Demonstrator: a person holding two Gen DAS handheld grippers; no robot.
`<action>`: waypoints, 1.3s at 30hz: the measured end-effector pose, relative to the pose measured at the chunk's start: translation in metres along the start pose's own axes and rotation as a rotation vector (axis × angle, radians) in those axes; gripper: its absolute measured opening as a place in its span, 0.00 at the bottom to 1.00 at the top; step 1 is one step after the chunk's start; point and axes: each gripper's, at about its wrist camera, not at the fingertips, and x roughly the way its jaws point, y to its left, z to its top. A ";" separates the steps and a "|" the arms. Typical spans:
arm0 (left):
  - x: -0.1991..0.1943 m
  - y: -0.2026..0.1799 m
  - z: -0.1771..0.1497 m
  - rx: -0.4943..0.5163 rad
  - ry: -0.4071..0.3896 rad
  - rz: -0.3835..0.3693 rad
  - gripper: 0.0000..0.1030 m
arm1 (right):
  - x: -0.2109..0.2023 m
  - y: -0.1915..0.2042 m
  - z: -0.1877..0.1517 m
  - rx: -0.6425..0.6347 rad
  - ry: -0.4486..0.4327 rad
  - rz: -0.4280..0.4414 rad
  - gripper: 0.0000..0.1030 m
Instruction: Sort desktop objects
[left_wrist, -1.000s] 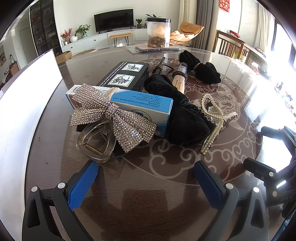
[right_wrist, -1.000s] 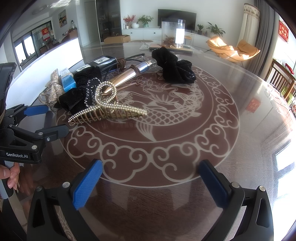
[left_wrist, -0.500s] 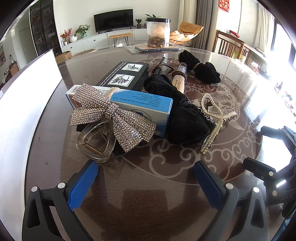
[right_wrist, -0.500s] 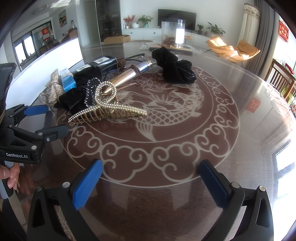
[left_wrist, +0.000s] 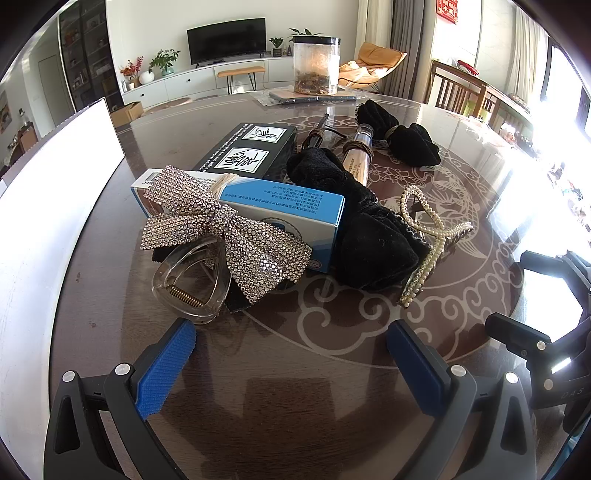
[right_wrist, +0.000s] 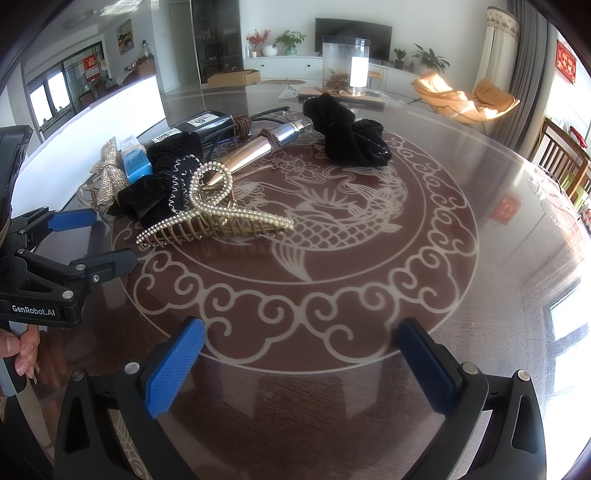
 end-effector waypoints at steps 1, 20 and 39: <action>0.000 0.000 0.000 0.000 0.000 0.000 1.00 | 0.000 0.000 0.000 0.000 0.000 0.000 1.00; -0.024 0.009 -0.032 0.056 0.001 -0.035 1.00 | -0.001 0.000 0.000 0.000 0.000 0.000 1.00; -0.021 0.011 -0.008 0.211 0.117 -0.019 1.00 | -0.001 0.000 0.000 0.000 0.000 0.000 1.00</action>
